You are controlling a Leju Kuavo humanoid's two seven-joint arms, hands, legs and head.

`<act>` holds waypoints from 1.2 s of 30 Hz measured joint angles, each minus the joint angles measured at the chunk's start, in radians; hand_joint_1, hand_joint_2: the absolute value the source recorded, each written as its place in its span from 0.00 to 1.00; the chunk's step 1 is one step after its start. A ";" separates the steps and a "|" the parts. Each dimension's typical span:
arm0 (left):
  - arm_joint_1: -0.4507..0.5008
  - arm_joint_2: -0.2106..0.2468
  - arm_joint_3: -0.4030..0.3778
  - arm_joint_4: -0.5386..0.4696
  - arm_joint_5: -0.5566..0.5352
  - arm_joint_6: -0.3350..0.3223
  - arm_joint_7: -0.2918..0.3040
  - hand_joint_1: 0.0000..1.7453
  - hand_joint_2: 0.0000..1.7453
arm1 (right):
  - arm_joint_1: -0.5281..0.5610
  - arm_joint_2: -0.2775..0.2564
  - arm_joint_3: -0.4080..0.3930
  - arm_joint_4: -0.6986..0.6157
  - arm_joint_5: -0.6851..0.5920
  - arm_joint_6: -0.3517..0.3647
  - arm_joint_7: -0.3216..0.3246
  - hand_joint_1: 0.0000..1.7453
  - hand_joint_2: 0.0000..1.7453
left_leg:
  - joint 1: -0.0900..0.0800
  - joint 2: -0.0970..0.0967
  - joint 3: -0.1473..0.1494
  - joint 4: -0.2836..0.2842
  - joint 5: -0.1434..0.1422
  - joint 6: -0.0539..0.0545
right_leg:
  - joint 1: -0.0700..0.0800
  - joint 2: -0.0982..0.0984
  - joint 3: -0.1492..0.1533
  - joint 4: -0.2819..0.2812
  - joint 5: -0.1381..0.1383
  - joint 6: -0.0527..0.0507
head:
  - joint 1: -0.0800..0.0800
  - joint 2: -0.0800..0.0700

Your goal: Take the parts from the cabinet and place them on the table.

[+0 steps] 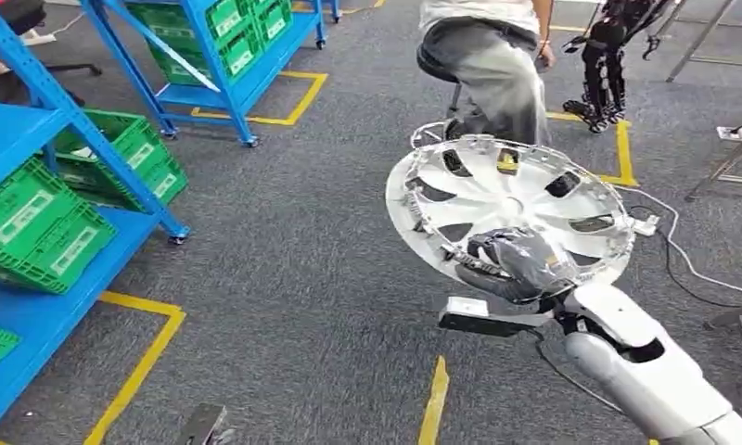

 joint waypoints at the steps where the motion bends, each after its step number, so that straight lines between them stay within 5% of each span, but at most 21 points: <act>1: -0.001 0.000 0.001 0.000 0.000 0.000 -0.001 0.00 1.00 | -0.001 0.000 0.000 0.000 -0.001 0.000 0.000 1.00 1.00 | 0.002 0.007 0.000 0.002 -0.006 -0.007 | -0.003 0.012 0.000 -0.005 0.005 -0.009 | 0.000 0.000; 3: -0.001 0.002 0.002 0.000 -0.002 0.001 -0.006 0.00 1.00 | -0.006 0.002 -0.001 0.003 -0.006 0.001 0.000 1.00 1.00 | 0.010 -0.083 -0.023 0.063 -0.057 -0.013 | -0.008 0.031 0.001 -0.006 0.008 -0.021 | -0.003 0.000; 6: 0.012 0.003 0.004 0.000 -0.002 0.003 -0.010 0.00 1.00 | -0.007 0.011 0.002 0.008 -0.015 0.001 -0.005 1.00 1.00 | 0.009 -0.117 -0.124 0.290 -0.150 -0.013 | -0.005 0.075 0.002 -0.006 0.008 -0.028 | -0.006 0.000; 8: 0.015 0.003 0.008 0.000 -0.002 0.005 -0.012 0.00 1.00 | -0.008 0.015 0.004 0.013 -0.016 0.002 -0.008 1.00 1.00 | 0.009 -0.121 -0.128 0.283 -0.112 -0.008 | -0.004 0.107 0.003 -0.004 0.008 -0.028 | -0.006 0.000; 10: 0.015 0.003 0.011 0.000 -0.001 0.010 -0.015 0.00 1.00 | -0.009 0.016 0.004 0.015 -0.024 0.002 -0.012 1.00 1.00 | 0.009 -0.143 -0.069 0.138 -0.016 0.002 | -0.004 0.136 0.006 -0.001 0.008 -0.028 | -0.006 0.000; 11: 0.017 0.006 0.013 0.000 0.001 0.012 -0.018 0.00 1.00 | -0.011 0.020 0.005 0.017 -0.028 0.002 -0.016 1.00 1.00 | 0.012 -0.193 -0.041 0.062 0.022 0.008 | -0.007 0.146 0.004 0.000 0.008 -0.026 | -0.005 0.000; 12: 0.020 0.010 0.016 0.000 0.002 0.013 -0.021 0.00 1.00 | -0.017 0.025 0.006 0.021 -0.031 0.002 -0.017 1.00 1.00 | 0.020 -0.250 -0.037 0.047 0.016 0.013 | -0.005 0.160 -0.004 0.003 0.011 -0.022 | -0.003 0.000; 16: 0.025 0.011 0.026 0.000 0.006 0.015 -0.032 0.00 1.00 | -0.030 0.034 0.009 0.029 -0.034 0.003 -0.021 1.00 1.00 | 0.015 -0.201 -0.025 0.007 0.013 0.014 | -0.018 0.215 -0.030 -0.003 0.030 0.010 | -0.008 0.000; 17: 0.024 0.011 0.027 0.000 0.006 0.015 -0.032 0.00 1.00 | -0.029 0.035 0.009 0.032 -0.036 0.003 -0.022 1.00 1.00 | 0.020 -0.182 -0.017 -0.005 0.019 0.015 | -0.016 0.176 -0.042 0.005 0.020 0.009 | -0.008 0.000; 18: 0.024 0.012 0.029 0.000 0.008 0.016 -0.033 0.00 1.00 | -0.036 0.036 0.010 0.035 -0.039 0.003 -0.026 1.00 1.00 | 0.018 -0.171 -0.013 -0.009 0.020 0.019 | -0.011 0.108 -0.054 0.037 -0.004 0.015 | 0.003 0.000; 19: 0.025 0.011 0.031 0.000 0.008 0.015 -0.033 0.00 1.00 | -0.043 0.040 0.011 0.038 -0.040 0.003 -0.026 1.00 1.00 | 0.016 -0.154 -0.014 -0.008 0.021 0.023 | -0.012 0.075 -0.087 0.105 -0.040 0.021 | 0.005 0.000; 22: 0.031 0.012 0.036 0.000 0.008 0.015 -0.033 0.00 1.00 | -0.045 0.046 0.018 0.047 -0.040 0.003 -0.029 1.00 1.00 | 0.014 -0.104 -0.015 -0.007 0.019 0.023 | -0.016 0.051 -0.173 0.289 -0.102 0.029 | 0.004 0.000; 23: 0.031 0.012 0.036 0.000 0.008 0.014 -0.033 0.00 1.00 | -0.045 0.047 0.019 0.050 -0.040 0.003 -0.029 1.00 1.00 | 0.014 -0.090 -0.014 -0.007 0.018 0.022 | -0.017 0.048 -0.163 0.276 -0.085 0.031 | 0.005 0.000; 25: 0.028 0.011 0.037 0.000 0.008 0.013 -0.033 0.00 1.00 | -0.049 0.049 0.019 0.056 -0.043 0.003 -0.029 1.00 1.00 | 0.015 -0.065 -0.013 -0.005 0.015 0.018 | -0.018 0.032 -0.080 0.135 -0.015 0.030 | 0.005 0.000; 26: 0.027 0.011 0.038 0.000 0.008 0.012 -0.033 0.00 1.00 | -0.052 0.051 0.019 0.056 -0.045 0.003 -0.029 1.00 1.00 | 0.014 -0.054 -0.011 -0.003 0.011 0.012 | -0.016 -0.007 -0.020 0.036 0.016 0.029 | 0.005 0.000; 27: 0.028 0.011 0.039 0.000 0.008 0.012 -0.033 0.00 1.00 | -0.058 0.055 0.020 0.057 -0.046 0.003 -0.029 1.00 1.00 | 0.007 -0.044 -0.012 -0.002 0.008 0.006 | 0.000 -0.049 0.005 0.000 -0.007 0.026 | 0.005 0.000; 28: 0.028 0.011 0.041 0.000 0.008 0.012 -0.034 0.00 1.00 | -0.060 0.061 0.020 0.058 -0.048 0.003 -0.029 1.00 1.00 | 0.003 -0.035 -0.013 0.004 0.006 0.002 | -0.003 -0.028 0.003 -0.005 0.004 0.010 | 0.001 0.000; 31: 0.028 0.011 0.043 0.000 0.008 0.012 -0.035 0.00 1.00 | -0.058 0.063 0.020 0.062 -0.048 0.003 -0.029 1.00 1.00 | 0.006 -0.003 -0.007 0.001 0.004 -0.011 | 0.001 0.006 -0.005 -0.003 0.006 -0.005 | 0.004 0.000; 32: 0.027 0.010 0.043 0.000 0.008 0.012 -0.036 0.00 1.00 | -0.058 0.063 0.019 0.062 -0.048 0.003 -0.029 1.00 1.00 | 0.012 -0.022 -0.011 0.006 -0.007 -0.020 | -0.006 0.016 -0.001 -0.007 0.010 -0.013 | 0.003 0.000; 33: 0.027 0.011 0.044 0.000 0.008 0.012 -0.038 0.00 1.00 | -0.060 0.063 0.018 0.063 -0.048 0.003 -0.028 1.00 1.00 | 0.015 -0.068 -0.018 0.038 -0.033 -0.020 | -0.006 0.027 -0.002 -0.007 0.011 -0.017 | 0.003 0.000; 36: 0.034 0.011 0.044 0.000 0.008 0.012 -0.038 0.00 1.00 | -0.059 0.070 0.020 0.066 -0.049 0.003 -0.029 1.00 1.00 | 0.013 -0.115 -0.118 0.267 -0.140 -0.018 | -0.003 0.068 -0.001 -0.006 0.011 -0.026 | -0.001 0.000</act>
